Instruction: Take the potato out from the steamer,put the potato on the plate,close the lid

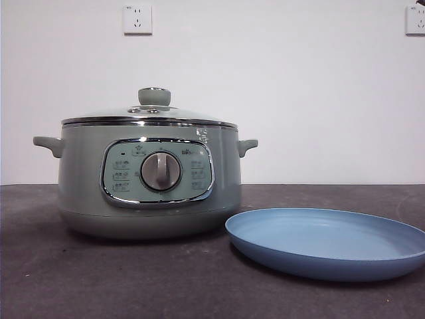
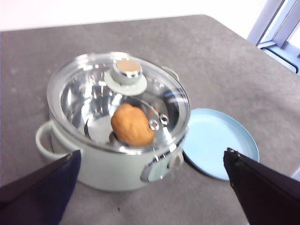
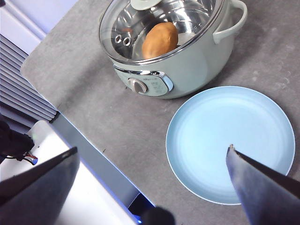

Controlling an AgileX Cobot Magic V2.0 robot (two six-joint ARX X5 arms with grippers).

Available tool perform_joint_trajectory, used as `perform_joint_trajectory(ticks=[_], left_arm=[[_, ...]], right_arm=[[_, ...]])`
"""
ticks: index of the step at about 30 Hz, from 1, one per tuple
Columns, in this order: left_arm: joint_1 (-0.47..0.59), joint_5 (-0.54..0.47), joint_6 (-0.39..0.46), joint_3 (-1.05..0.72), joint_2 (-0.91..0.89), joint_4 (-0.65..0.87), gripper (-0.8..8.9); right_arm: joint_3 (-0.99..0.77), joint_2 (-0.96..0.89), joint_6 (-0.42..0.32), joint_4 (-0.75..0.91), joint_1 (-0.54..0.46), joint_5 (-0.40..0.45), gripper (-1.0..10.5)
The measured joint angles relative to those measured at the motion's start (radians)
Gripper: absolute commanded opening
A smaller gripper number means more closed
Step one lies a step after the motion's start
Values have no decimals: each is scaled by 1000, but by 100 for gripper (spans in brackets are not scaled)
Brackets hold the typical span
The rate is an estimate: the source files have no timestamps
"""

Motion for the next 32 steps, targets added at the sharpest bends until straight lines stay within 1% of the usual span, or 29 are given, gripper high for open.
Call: perform_joint_trajectory(ticks=[3,6,13,15,18,23,26,32], left_arm=[[-23,0,-9,2,38,63,597],[-56,-8,-10,27,96,86,597],[-177,-145,-10,150,301,153,597],[-208,-174,-9,188,364,195,597],[-244,-184,-9,245,463,246,596],[-300,-244,-6,332,631,267,596],[-330,-289,12,380,720,267,596],[-361,-359,48,438,844,274,596]], right_arm=[[0,0,0,0,0,0,598],[0,0,0,0,0,0,598],[0,0,0,0,0,0,598],[0,0,0,0,0,0,598],[0,0,0,0,0,0,598],[0,0,0,0,0,0,598],[0,0,0,0,0,0,598],[0,0,0,0,0,0,598]])
